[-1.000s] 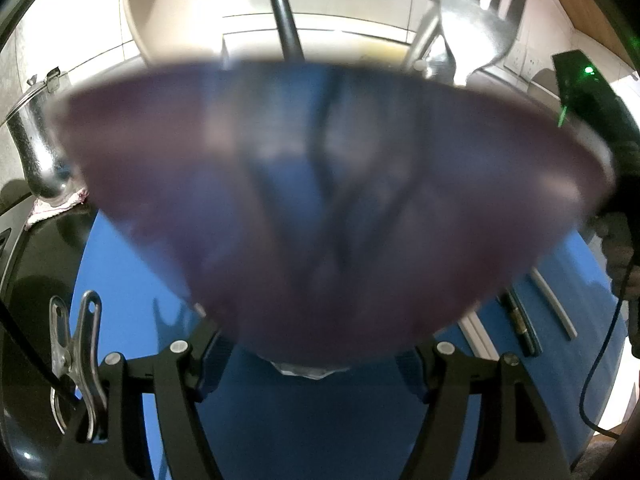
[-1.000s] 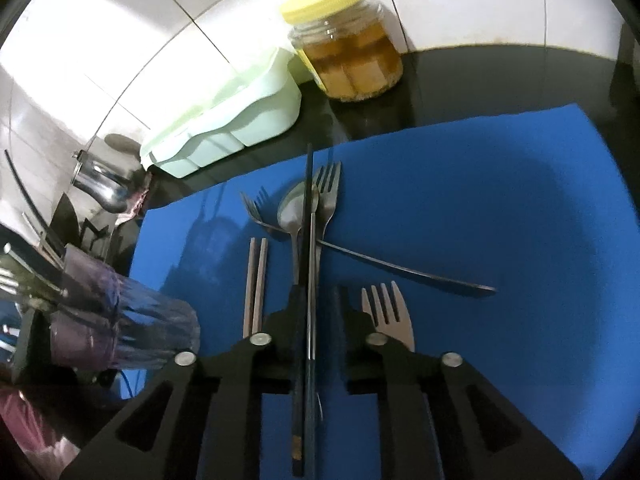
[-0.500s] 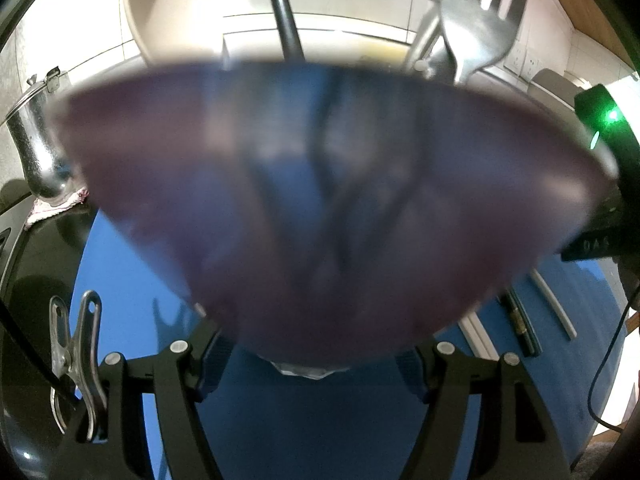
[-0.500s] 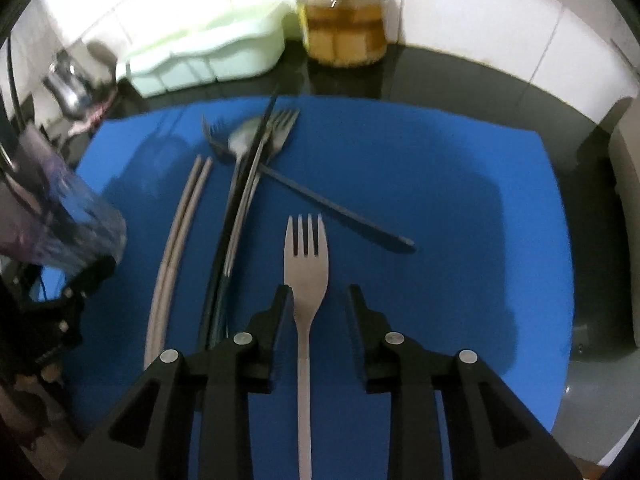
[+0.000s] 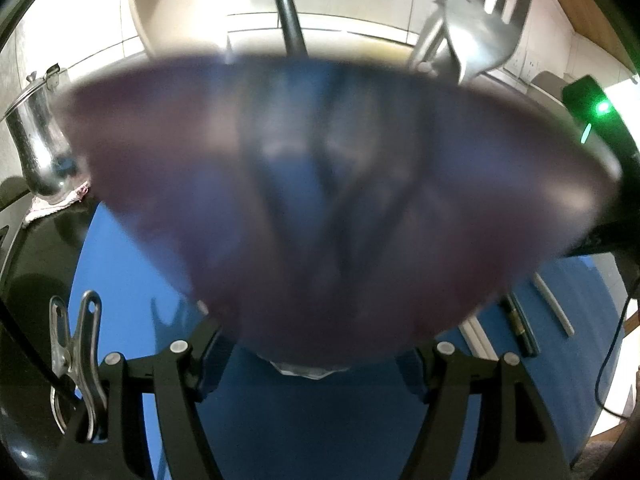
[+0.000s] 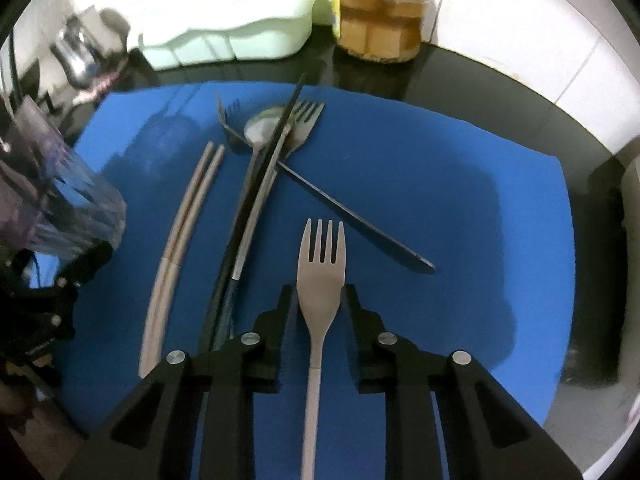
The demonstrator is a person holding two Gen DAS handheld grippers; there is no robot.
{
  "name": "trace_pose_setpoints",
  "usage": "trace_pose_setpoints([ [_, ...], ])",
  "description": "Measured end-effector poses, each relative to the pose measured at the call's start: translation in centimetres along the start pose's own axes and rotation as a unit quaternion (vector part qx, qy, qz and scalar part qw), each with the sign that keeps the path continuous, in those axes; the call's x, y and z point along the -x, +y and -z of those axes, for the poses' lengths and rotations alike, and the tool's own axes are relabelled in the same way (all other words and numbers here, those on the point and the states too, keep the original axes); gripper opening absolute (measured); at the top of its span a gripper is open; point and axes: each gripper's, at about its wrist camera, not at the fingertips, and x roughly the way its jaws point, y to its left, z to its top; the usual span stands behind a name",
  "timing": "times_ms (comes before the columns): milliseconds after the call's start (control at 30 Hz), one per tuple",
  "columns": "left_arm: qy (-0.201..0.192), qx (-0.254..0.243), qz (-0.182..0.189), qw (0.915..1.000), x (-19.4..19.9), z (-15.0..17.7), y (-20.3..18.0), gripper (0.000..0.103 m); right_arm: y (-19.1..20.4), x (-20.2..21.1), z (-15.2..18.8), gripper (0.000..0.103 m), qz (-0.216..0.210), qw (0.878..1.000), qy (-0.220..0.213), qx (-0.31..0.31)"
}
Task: Organize utensils
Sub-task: 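Grasp the wooden fork with the right tool and lift it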
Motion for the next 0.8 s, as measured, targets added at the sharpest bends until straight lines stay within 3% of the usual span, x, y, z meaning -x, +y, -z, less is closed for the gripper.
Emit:
trace_pose_setpoints([
  [33,0.0,0.0,0.0,1.0,0.0,0.0,0.0,0.074,0.1,0.5,0.2,0.002,-0.008,1.0,-0.014,-0.005],
  [200,0.0,0.0,0.0,1.0,0.0,0.0,0.0,0.074,-0.4,2.1,1.1,0.002,-0.033,0.997,-0.06,-0.045],
  [367,0.0,0.0,0.0,1.0,0.0,0.0,0.1,0.074,-1.7,1.5,2.0,0.002,-0.031,0.995,-0.044,-0.084],
  [433,0.0,0.0,0.0,1.0,0.0,0.0,0.1,0.074,-2.2,1.0,2.1,0.016,-0.03,0.995,-0.034,-0.09],
  [533,0.0,0.0,0.0,1.0,0.0,0.1,0.1,0.074,-2.0,0.4,1.5,0.029,-0.033,0.996,-0.03,-0.072],
  [800,0.0,0.0,0.0,1.0,0.0,0.1,0.1,0.074,0.6,-0.8,0.1,0.029,0.021,0.998,-0.059,0.027],
])
